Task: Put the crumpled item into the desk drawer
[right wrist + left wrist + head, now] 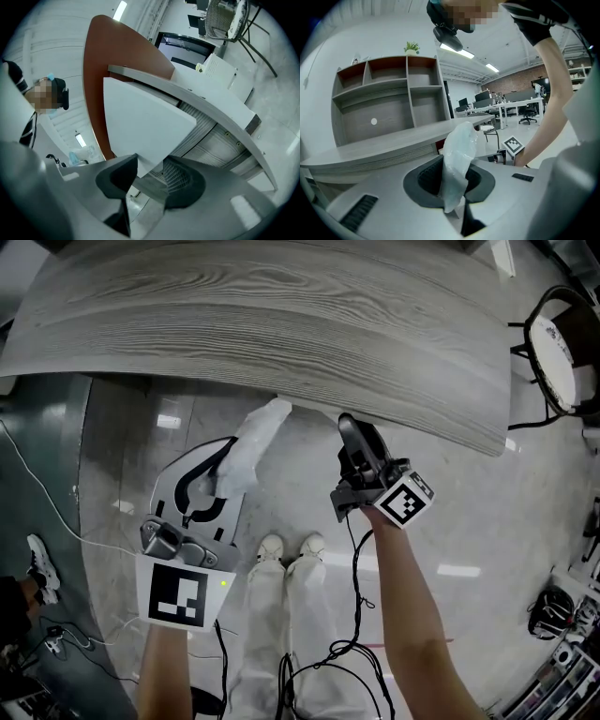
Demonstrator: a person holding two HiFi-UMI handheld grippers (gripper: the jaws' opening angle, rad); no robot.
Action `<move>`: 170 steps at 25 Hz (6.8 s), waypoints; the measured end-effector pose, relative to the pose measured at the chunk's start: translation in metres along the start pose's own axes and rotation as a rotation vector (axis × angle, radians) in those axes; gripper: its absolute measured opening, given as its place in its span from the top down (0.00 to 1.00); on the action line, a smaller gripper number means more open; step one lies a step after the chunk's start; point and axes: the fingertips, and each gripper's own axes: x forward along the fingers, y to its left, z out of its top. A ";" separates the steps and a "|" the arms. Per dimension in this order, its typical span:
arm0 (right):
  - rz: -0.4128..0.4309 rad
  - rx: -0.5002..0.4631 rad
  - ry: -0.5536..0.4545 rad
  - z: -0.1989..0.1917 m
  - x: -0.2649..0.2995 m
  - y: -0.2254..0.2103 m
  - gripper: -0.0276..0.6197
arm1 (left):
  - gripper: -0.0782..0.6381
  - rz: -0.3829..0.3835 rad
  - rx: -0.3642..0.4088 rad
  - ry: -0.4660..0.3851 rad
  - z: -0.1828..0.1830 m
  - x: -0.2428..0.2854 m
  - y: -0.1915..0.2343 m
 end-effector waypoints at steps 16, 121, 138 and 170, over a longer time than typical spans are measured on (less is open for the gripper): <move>0.007 -0.040 0.026 -0.005 -0.006 0.003 0.80 | 0.82 0.009 -0.002 -0.015 0.000 -0.008 0.006; -0.397 -0.808 0.187 0.110 -0.113 0.225 0.94 | 0.86 -0.171 0.110 0.114 0.124 -0.008 -0.039; -0.368 -1.020 0.085 0.167 -0.123 0.388 0.94 | 0.88 -0.116 0.021 -0.217 0.279 -0.142 -0.017; -0.238 -1.147 -0.002 0.182 -0.114 0.512 0.94 | 0.88 -0.024 -0.038 -0.372 0.322 -0.247 0.009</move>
